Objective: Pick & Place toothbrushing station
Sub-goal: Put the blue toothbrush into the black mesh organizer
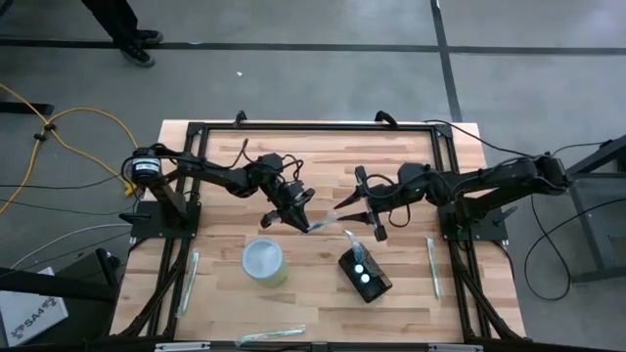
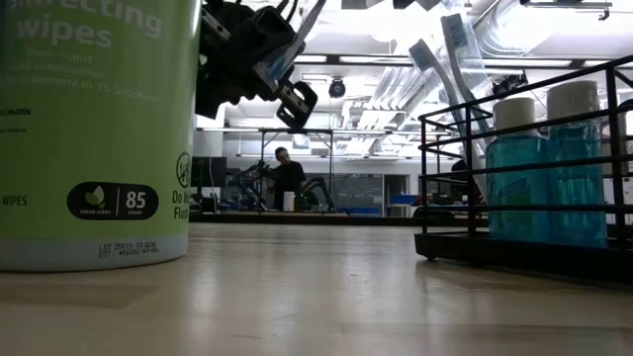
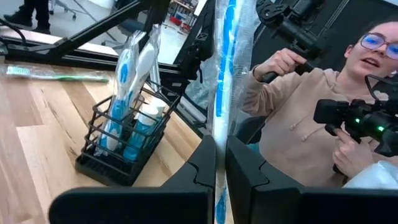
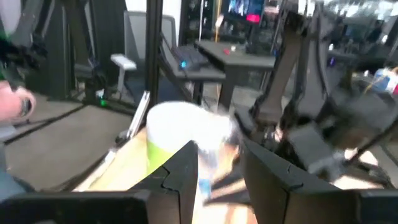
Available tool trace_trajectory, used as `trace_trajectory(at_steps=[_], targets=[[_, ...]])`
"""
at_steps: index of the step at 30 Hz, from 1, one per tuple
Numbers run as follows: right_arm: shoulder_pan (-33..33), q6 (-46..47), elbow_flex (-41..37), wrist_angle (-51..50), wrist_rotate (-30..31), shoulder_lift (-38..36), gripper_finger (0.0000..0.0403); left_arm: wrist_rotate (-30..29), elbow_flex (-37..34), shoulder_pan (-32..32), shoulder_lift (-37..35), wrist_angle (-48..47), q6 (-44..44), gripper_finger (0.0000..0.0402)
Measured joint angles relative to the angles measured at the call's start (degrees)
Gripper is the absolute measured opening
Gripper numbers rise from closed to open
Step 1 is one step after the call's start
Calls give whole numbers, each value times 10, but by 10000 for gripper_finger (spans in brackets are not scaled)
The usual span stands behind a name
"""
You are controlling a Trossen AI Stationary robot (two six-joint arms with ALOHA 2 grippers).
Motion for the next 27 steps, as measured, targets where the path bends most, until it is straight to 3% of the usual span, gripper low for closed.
trace_trajectory(at_steps=[19, 27], targets=[[6, 5, 1, 10, 4, 7, 112, -3, 0, 3, 1, 6, -11, 5], [6, 5, 1, 10, 4, 7, 72, -2, 0, 3, 1, 5, -12, 5]])
